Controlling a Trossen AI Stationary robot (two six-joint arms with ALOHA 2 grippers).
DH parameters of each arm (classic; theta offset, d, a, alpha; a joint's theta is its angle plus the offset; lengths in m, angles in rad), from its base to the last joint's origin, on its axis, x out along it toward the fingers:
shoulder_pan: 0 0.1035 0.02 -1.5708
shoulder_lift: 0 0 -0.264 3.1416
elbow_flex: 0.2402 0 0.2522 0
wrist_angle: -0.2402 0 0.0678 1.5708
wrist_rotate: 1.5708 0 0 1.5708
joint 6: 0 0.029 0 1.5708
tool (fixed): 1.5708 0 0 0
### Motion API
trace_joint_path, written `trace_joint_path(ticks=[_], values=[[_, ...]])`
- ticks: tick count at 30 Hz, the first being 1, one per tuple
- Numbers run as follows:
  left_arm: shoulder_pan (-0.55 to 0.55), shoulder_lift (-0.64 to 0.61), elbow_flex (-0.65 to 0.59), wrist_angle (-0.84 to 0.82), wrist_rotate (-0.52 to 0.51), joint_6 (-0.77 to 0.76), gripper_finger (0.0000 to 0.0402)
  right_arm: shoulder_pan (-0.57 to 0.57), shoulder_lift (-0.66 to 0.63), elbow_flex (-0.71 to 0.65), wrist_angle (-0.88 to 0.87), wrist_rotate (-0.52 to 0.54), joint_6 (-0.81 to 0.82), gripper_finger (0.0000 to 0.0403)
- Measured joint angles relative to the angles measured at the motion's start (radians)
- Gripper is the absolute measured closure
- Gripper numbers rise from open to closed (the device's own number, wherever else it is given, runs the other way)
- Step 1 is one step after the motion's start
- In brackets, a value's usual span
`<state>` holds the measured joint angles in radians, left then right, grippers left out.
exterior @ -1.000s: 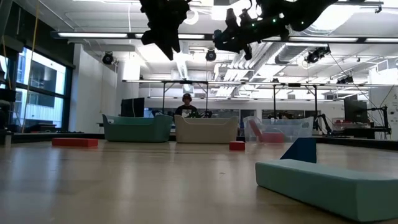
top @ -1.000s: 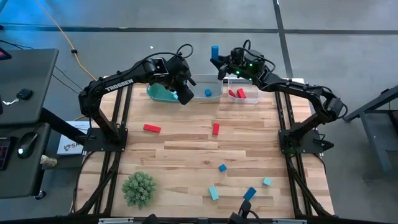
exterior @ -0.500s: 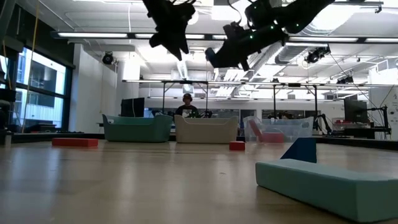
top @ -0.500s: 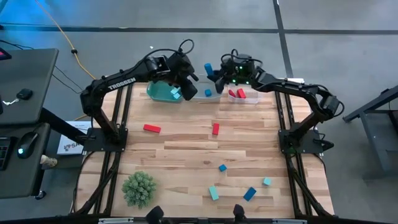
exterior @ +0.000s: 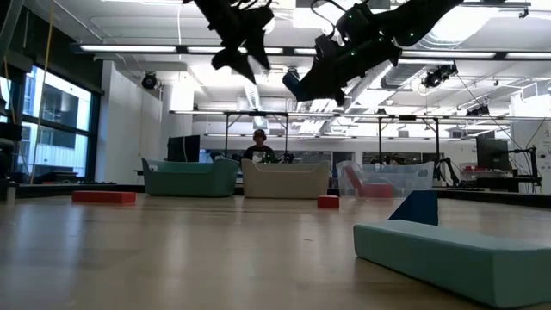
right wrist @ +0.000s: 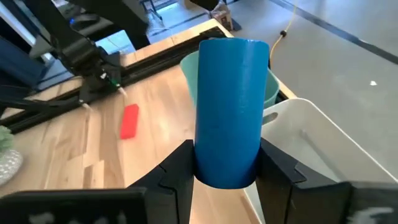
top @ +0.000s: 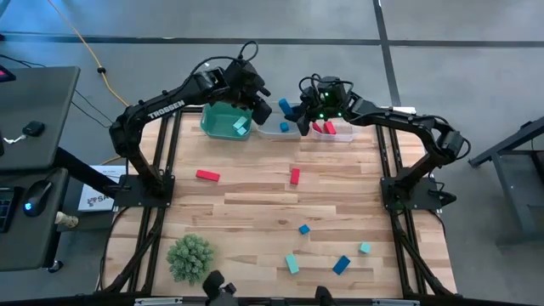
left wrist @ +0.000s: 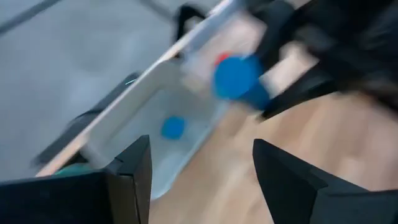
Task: Sort & place blocks by color
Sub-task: Put the top blue block into the gray bin
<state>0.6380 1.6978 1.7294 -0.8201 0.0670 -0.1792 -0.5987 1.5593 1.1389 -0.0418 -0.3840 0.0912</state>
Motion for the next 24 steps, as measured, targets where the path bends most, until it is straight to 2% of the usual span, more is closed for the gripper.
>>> trace_joint_path(ticks=[3, 5, 12, 16, 24], values=[[0.006, 0.0, 0.0, 0.063, 0.128, -0.001, 0.0199, -0.001, 0.0, 0.0, 0.022, -0.011, 0.023, 0.0291], [0.005, 0.0, 0.0, 0.099, 0.173, -0.001, 0.0201, -0.001, 0.0, 0.0, 0.045, -0.012, 0.044, 0.0291], [0.014, 0.0, 0.0, 0.134, 0.175, -0.001, 0.02, -0.016, -0.031, 0.0, 0.155, 0.006, 0.126, 0.0291], [0.027, 0.0, 0.0, 0.18, 0.177, -0.022, 0.0201, -0.017, -0.057, 0.001, 0.207, -0.021, 0.142, 0.0291], [0.031, -0.001, 0.0, 0.318, 0.27, -0.078, 0.0201, 0.0, -0.061, 0.001, 0.207, -0.027, 0.137, 0.0291]])
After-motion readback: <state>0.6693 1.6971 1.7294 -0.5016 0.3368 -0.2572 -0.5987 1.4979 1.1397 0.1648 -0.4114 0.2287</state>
